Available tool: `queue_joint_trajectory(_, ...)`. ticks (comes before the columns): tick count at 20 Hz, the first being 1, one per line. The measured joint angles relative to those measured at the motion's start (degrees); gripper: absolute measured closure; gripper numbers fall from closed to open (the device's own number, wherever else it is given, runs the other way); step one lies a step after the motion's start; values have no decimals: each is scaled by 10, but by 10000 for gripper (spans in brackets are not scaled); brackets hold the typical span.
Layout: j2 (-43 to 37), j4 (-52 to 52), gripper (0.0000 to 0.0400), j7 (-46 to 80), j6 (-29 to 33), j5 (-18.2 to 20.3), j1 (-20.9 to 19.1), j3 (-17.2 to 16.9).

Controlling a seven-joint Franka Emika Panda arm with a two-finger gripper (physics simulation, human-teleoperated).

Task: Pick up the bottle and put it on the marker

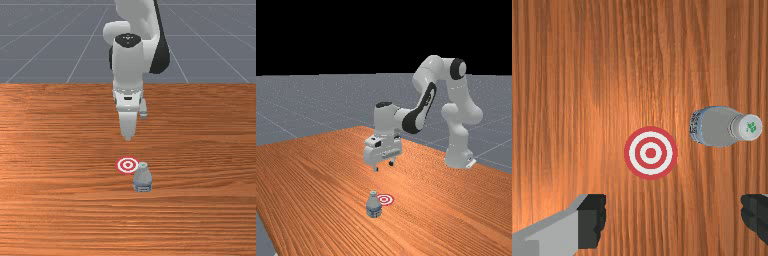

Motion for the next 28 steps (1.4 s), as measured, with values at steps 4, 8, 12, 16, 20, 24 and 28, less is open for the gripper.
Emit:
queue_joint_trajectory(4,-66,42,346,0,-119,0,0,0)
queue_joint_trajectory(8,-88,65,82,5,-151,0,0,-1)
queue_joint_trajectory(12,-78,82,11,-1,-174,0,-1,-1)
queue_joint_trajectory(16,-59,106,1,-1,-187,0,-1,-1)
queue_joint_trajectory(20,-40,129,0,-41,-175,-3,-5,3)
queue_joint_trajectory(24,-29,148,0,-10,-193,-1,-3,-1)
queue_joint_trajectory(28,-33,139,0,-15,-181,5,-5,0)
